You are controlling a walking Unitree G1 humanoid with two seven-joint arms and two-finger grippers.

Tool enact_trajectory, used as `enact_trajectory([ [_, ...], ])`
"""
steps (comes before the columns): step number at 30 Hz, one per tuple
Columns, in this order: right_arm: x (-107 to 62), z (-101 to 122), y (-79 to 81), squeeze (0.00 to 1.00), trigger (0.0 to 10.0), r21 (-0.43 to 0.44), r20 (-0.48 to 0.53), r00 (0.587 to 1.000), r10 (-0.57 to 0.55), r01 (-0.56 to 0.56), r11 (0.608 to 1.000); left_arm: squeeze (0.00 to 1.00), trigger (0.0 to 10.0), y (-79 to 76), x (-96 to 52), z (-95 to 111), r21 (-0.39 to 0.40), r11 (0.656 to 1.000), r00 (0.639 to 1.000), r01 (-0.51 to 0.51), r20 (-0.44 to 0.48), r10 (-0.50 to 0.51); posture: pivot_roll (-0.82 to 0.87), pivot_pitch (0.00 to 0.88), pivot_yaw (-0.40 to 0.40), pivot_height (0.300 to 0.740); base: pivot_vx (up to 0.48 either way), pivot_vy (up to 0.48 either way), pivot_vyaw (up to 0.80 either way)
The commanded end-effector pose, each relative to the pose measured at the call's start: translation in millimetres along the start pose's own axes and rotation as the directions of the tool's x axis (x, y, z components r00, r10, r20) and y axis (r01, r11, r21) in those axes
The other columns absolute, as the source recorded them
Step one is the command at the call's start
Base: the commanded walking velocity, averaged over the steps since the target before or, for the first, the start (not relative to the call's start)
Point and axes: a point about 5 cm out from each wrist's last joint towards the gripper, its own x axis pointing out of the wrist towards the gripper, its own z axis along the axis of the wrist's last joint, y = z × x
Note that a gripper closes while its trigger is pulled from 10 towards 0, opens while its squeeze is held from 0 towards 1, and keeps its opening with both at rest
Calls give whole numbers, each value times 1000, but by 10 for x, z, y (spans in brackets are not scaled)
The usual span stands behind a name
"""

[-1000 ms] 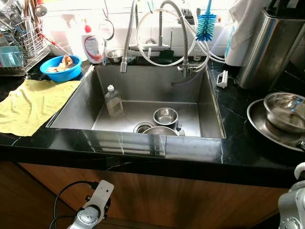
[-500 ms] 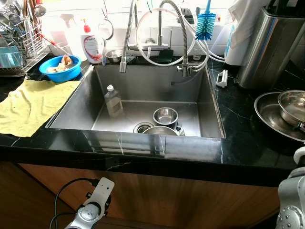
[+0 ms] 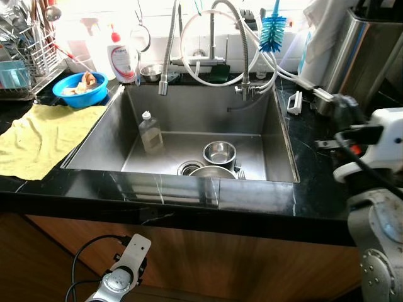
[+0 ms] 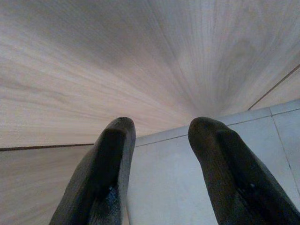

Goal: Kitchen organization

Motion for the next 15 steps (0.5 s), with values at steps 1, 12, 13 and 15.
enact_trajectory([
  [1, 8, -82, 54, 0, 10000, 6, -39, 996, 77, -77, 997, 0, 10000, 12, -11, -46, 19, 1000, 1000, -5, -19, 5, -181, 0, 65, 740, 0, 0, 0],
  [12, 250, -581, -67, 0, 10000, 92, -139, 973, 182, -170, 981, 0, 10000, 28, -8, -38, 21, 1000, 1000, -6, -17, 6, -159, 0, 68, 740, 0, 0, 0],
  [13, 302, -622, -105, 0, 10000, 131, -130, 980, 152, -136, 982, 0, 10000, 48, -6, -29, 22, 1000, 1000, -10, -15, 10, -156, 0, 68, 740, 0, 0, 0],
  [15, 365, -668, -178, 0, 10000, 151, -130, 988, 85, -65, 986, 0, 10000, 62, -4, -21, 24, 1000, 1000, -13, -13, 13, -156, 0, 68, 740, 0, 0, 0],
])
